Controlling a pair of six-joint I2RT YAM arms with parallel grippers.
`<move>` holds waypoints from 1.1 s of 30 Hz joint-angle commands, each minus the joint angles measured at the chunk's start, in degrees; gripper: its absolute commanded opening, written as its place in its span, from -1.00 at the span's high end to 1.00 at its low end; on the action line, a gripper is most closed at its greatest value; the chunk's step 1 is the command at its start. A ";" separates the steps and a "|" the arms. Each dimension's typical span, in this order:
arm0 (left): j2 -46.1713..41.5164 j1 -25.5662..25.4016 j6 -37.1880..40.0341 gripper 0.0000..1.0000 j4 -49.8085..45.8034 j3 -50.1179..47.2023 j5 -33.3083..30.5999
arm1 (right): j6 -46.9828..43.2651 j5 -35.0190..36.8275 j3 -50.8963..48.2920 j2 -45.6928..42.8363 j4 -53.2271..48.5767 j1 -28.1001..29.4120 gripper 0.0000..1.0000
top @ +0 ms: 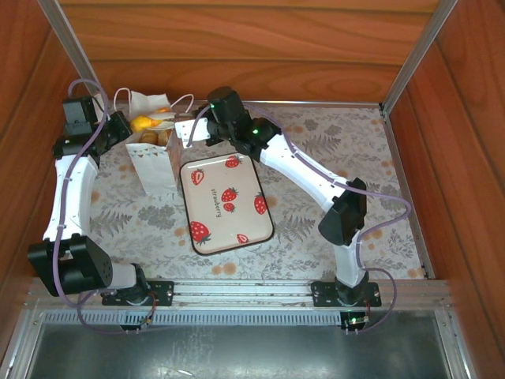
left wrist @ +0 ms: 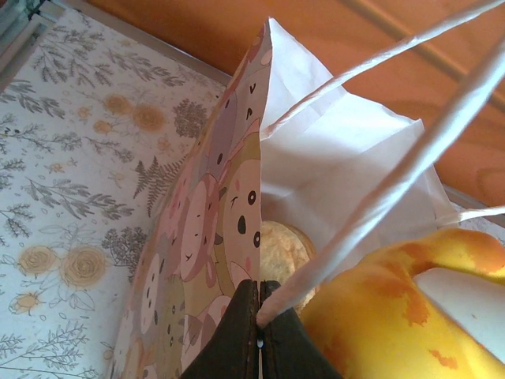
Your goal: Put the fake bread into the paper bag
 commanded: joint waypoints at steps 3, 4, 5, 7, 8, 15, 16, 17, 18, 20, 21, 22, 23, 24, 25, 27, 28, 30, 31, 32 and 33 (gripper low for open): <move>-0.96 -0.44 1.25 1.00 0.12 0.46 -0.78 | 0.74 -5.48 4.11 1.67 -3.50 0.15 0.39; -0.96 -0.51 1.28 1.00 0.12 0.50 -0.88 | 0.96 -5.60 4.56 1.97 -3.98 0.09 0.39; -0.97 -0.49 1.33 1.00 0.12 0.50 -0.94 | 1.20 -5.57 5.00 2.22 -4.62 -0.07 0.39; -1.16 -0.39 1.47 1.00 0.12 0.42 -1.12 | 1.41 -5.27 5.38 2.63 -5.32 -0.30 0.39; -1.22 -0.39 1.60 1.00 0.12 0.35 -1.21 | 1.40 -4.72 5.35 2.61 -5.48 -0.33 0.39; -1.45 -0.42 1.72 1.00 0.11 0.24 -1.60 | 1.07 -1.97 5.23 2.16 -6.38 -0.89 0.37; -1.33 -0.38 1.71 1.00 0.12 0.32 -1.50 | 1.07 -1.93 5.14 2.07 -6.47 -0.85 0.36; -1.31 -0.42 1.65 1.00 0.10 0.32 -1.40 | 1.14 -1.87 5.20 2.07 -6.47 -0.88 0.34; -1.27 -0.34 1.63 1.00 0.12 0.41 -1.31 | 1.20 -1.84 5.21 2.17 -6.47 -0.86 0.28; -1.23 -0.39 1.47 1.00 0.12 0.41 -1.07 | 1.28 -1.70 5.15 2.25 -6.45 -0.92 0.20; -1.15 -0.38 1.47 1.00 0.12 0.49 -0.94 | 1.41 -1.59 5.15 2.27 -6.34 -0.91 0.15; -1.19 -0.42 1.45 1.00 0.12 0.50 -0.93 | 1.43 -1.49 5.19 2.29 -6.29 -0.96 0.11; -1.15 -0.38 1.39 1.00 0.12 0.48 -0.79 | 1.55 -1.49 5.10 2.30 -6.19 -0.89 0.08; -1.14 -0.35 1.39 1.00 0.12 0.55 -0.78 | 1.63 -1.48 5.00 2.17 -6.12 -0.95 0.06; -1.20 -0.39 1.41 1.00 0.12 0.59 -0.78 | 1.78 -1.49 5.01 2.10 -6.12 -0.93 0.04; -1.12 -0.42 1.39 1.00 0.12 0.67 -0.56 | 1.99 -1.57 4.87 1.90 -6.18 -0.90 0.02; -1.13 -0.40 1.39 1.00 0.12 0.76 -0.45 | 2.03 -1.66 4.83 1.75 -6.27 -0.94 0.02; -0.98 -0.42 1.33 1.00 0.12 0.85 -0.34 | 2.45 -1.95 4.39 1.16 -6.41 -1.01 0.02; -0.98 -0.37 1.23 1.00 0.12 0.94 -0.20 | 2.77 -2.35 3.93 0.66 -6.36 -0.97 0.02; -0.89 -0.38 1.22 1.00 0.12 1.02 -0.07 | 3.10 -2.71 3.51 0.14 -6.21 -1.01 0.02; -0.79 -0.40 1.27 1.00 0.12 1.11 0.18 | 3.69 -3.22 2.81 -0.75 -5.84 -0.96 0.03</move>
